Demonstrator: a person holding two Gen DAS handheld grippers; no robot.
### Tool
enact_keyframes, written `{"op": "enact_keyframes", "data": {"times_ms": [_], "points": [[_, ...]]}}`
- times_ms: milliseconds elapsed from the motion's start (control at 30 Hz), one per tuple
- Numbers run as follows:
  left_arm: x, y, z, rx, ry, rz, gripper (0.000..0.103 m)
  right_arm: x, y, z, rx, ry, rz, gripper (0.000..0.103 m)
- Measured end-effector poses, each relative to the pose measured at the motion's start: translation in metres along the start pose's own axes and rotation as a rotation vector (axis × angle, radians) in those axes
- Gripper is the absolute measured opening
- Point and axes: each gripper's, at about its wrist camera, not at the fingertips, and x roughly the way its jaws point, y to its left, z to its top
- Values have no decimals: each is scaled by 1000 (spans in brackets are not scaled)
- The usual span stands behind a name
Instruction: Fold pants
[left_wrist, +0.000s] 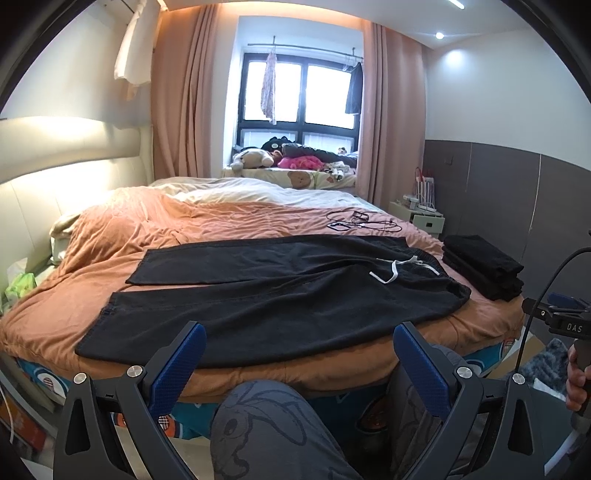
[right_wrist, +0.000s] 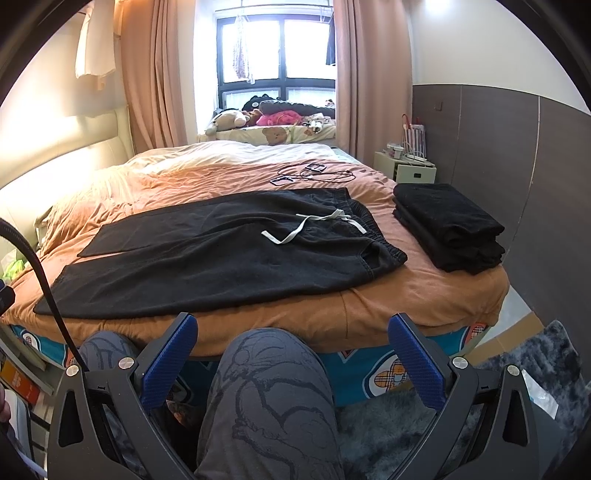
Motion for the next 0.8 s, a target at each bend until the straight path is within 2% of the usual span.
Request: {"op": "enact_keyframes", "data": {"times_ms": [800], "points": [[-8,3,-2,-10,-15,-41,102,-6,6,-3,-12,-23,-20,103]]}}
